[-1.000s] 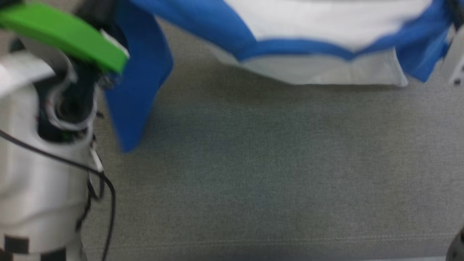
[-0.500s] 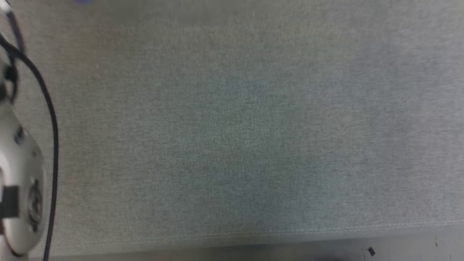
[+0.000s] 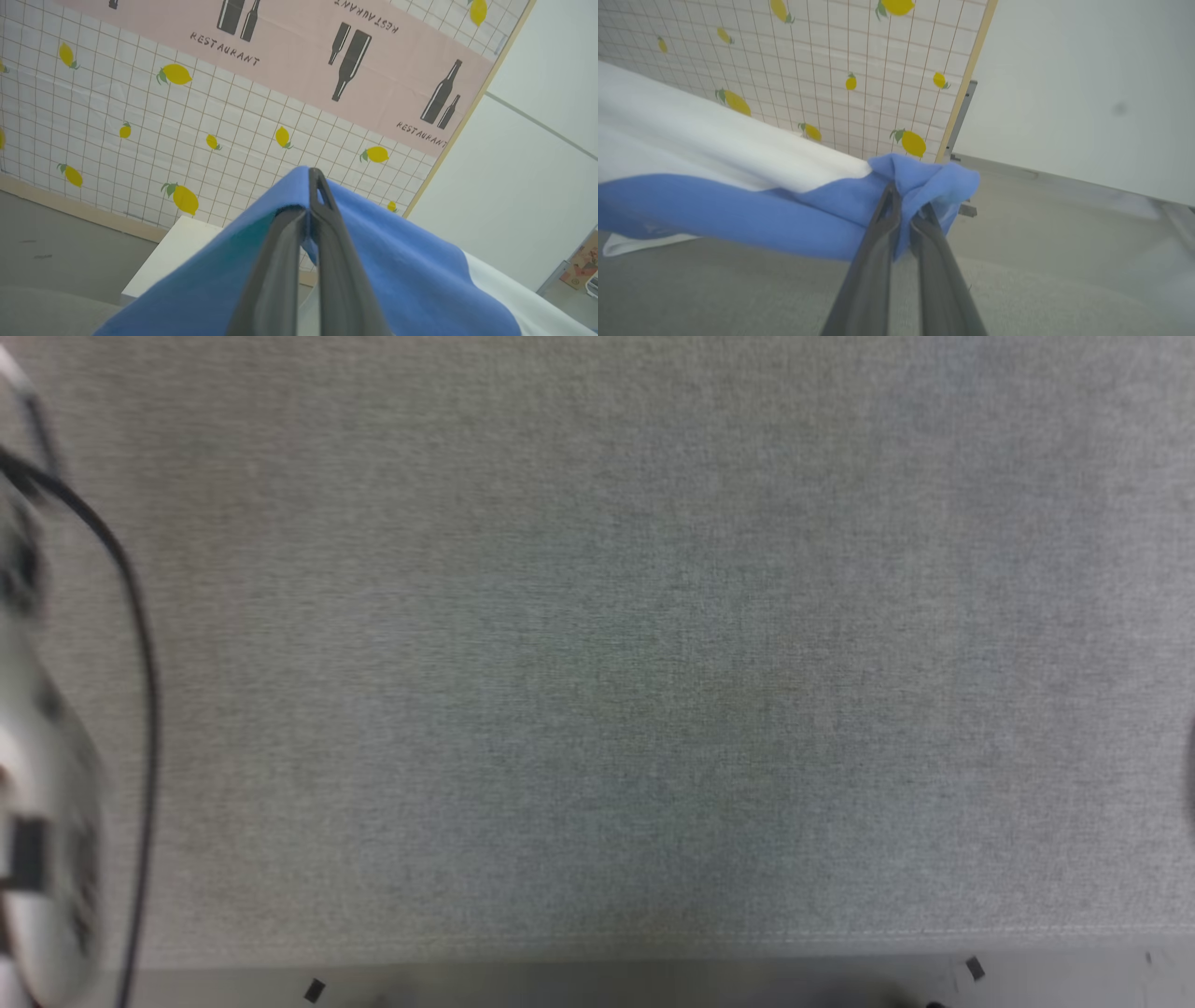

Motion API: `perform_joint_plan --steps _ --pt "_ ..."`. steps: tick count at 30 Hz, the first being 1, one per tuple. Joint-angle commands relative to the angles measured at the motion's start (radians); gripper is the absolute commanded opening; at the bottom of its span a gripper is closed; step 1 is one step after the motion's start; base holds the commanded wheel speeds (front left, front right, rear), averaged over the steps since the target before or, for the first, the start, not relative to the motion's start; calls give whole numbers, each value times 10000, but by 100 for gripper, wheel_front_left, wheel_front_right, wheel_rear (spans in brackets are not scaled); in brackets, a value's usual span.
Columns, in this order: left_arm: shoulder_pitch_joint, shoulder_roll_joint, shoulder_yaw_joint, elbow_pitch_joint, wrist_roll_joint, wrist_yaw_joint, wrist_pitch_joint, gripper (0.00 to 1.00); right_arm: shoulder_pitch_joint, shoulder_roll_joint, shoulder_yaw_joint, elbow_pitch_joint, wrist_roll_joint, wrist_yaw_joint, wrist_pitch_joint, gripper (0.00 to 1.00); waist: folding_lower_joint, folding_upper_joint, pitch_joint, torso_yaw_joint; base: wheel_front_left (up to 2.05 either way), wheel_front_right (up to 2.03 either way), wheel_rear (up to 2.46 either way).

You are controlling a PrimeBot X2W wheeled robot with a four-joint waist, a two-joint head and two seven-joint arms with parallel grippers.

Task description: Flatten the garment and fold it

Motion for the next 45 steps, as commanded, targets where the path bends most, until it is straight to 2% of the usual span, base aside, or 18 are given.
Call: perform_joint_plan --steps 1,5,10,16,22,28,34,38,45 --pt "794 126 -59 140 87 -129 14 0 683 -123 125 204 275 -21 -81 0 -3 0 -451 222 0 0 0" --pt "2909 299 -554 219 217 -432 334 0 2372 -348 594 445 1100 -21 56 0 -3 0 -1119 374 0 0 0" --pt "6193 331 -957 -441 -162 -492 1203 0 4827 -667 994 -82 2068 -21 613 0 -3 0 -2145 455 0 0 0" --pt "9815 189 -1192 -1955 -902 -168 2159 0 7664 -973 708 -1632 2588 -21 1323 0 -3 0 -3116 546 0 0 0" --pt "12524 -99 -1314 -3182 -1405 450 2575 0 10281 -564 -270 -3384 2364 -21 1761 0 -3 0 -3740 587 0 0 0" --pt "13710 -193 -1438 -3420 -1399 685 2459 0 12168 303 -1201 -4591 1886 -21 1992 0 -3 0 -4140 681 0 0 0" --pt "14067 -356 -1636 -3271 -1277 739 2242 0 13539 959 -2072 -5190 1667 -21 2115 0 -3 0 -4336 733 0 0 0" --pt "14079 -437 -1794 -3051 -1187 697 2151 0 14010 1063 -2486 -4894 1815 -21 1905 0 -3 0 -4378 693 0 0 0" --pt "14028 -445 -2130 -2705 -1054 560 2248 0 14127 1074 -2329 -3888 2312 -21 1463 0 -3 0 -4331 520 0 0 0"
